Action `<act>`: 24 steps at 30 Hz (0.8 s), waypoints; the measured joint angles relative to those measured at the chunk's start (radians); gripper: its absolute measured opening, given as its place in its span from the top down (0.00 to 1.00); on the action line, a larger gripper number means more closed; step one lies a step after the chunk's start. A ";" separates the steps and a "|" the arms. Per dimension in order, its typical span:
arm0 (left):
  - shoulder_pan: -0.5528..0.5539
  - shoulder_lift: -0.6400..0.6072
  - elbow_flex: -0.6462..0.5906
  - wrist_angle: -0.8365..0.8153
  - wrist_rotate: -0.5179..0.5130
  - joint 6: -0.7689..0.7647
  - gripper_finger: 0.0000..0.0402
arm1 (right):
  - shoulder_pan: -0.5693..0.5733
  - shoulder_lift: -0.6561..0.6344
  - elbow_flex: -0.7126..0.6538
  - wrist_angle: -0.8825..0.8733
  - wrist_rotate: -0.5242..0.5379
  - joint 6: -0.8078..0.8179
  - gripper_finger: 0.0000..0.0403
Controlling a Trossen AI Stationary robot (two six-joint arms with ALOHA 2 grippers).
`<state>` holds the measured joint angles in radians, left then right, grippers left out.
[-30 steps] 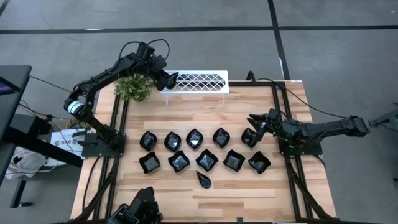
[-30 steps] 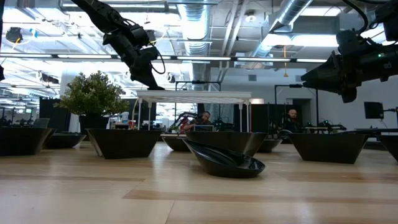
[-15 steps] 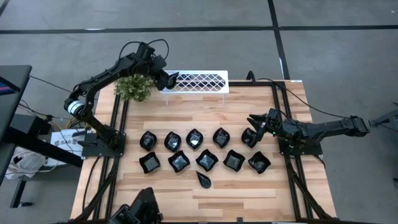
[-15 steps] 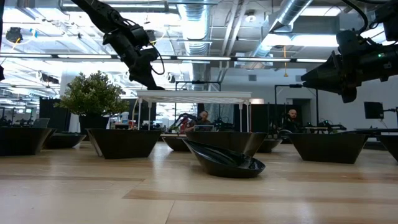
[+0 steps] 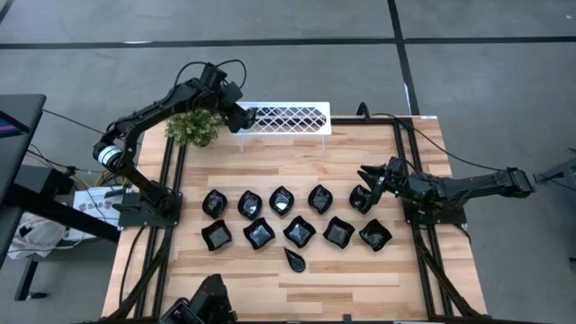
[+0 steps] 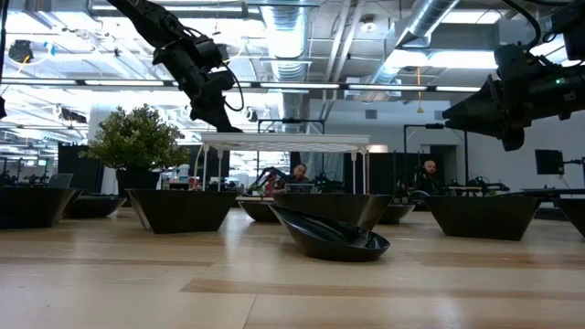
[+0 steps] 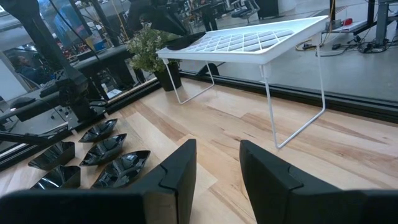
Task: Pick & Place Mini shaped plates
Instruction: Stack the black drop shaped plate on top of the black drop shaped plate on the shelf
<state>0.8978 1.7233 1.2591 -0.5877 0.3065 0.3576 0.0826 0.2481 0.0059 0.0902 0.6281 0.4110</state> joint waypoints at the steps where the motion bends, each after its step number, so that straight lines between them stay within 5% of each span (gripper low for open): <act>1: 0.000 0.000 0.000 0.000 -0.001 0.000 0.86 | 0.000 0.000 0.000 0.000 0.000 0.000 0.70; 9: 0.000 -0.062 0.000 -0.055 -0.033 -0.072 0.86 | 0.000 0.000 0.000 0.000 0.000 0.000 0.70; 14: -0.031 -0.150 -0.005 -0.174 0.035 -0.170 0.86 | 0.000 0.000 0.000 0.000 0.000 0.016 0.70; 24: -0.317 -0.460 -0.284 -0.128 0.072 -0.449 0.86 | 0.000 0.000 0.000 0.001 0.000 0.018 0.70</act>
<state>0.5803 1.2632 0.9753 -0.7152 0.3790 -0.0911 0.0830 0.2485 0.0059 0.0910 0.6277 0.4289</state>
